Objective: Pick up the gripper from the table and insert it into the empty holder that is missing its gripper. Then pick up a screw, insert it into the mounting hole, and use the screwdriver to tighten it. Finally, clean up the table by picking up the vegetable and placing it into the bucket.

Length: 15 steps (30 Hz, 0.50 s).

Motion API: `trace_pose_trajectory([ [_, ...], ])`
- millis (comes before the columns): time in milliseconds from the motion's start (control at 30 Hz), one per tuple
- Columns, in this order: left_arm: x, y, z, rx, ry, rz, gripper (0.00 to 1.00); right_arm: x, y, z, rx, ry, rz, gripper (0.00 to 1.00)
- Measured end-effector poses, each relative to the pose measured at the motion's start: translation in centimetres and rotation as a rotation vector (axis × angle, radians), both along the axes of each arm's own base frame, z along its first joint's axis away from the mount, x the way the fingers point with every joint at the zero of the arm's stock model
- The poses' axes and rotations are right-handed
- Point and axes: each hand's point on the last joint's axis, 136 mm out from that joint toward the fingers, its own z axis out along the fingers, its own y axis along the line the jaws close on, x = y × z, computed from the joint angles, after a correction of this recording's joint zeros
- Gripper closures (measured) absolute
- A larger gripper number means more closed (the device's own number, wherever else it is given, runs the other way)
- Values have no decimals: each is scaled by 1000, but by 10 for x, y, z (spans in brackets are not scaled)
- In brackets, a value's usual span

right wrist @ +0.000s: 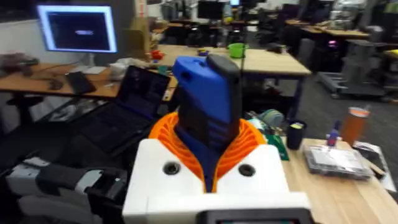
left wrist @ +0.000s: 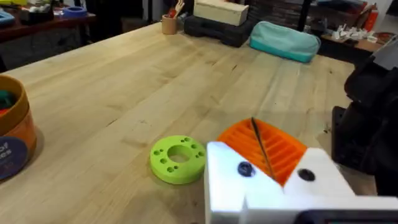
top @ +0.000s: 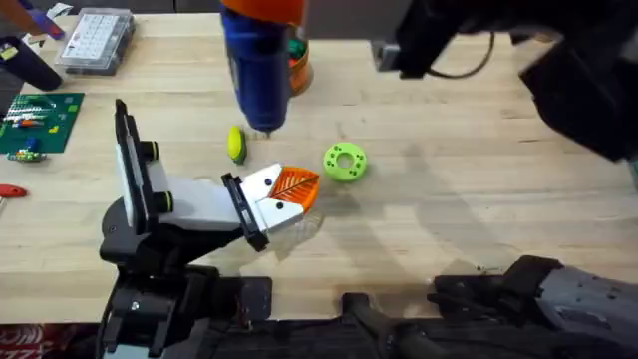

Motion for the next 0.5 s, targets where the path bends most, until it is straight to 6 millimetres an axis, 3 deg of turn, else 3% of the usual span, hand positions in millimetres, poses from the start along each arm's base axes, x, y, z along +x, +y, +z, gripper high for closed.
trace_pose_trajectory([
  [500,0,0,0,0,0,0,984,-17,10,6,-28,-1,158,965],
])
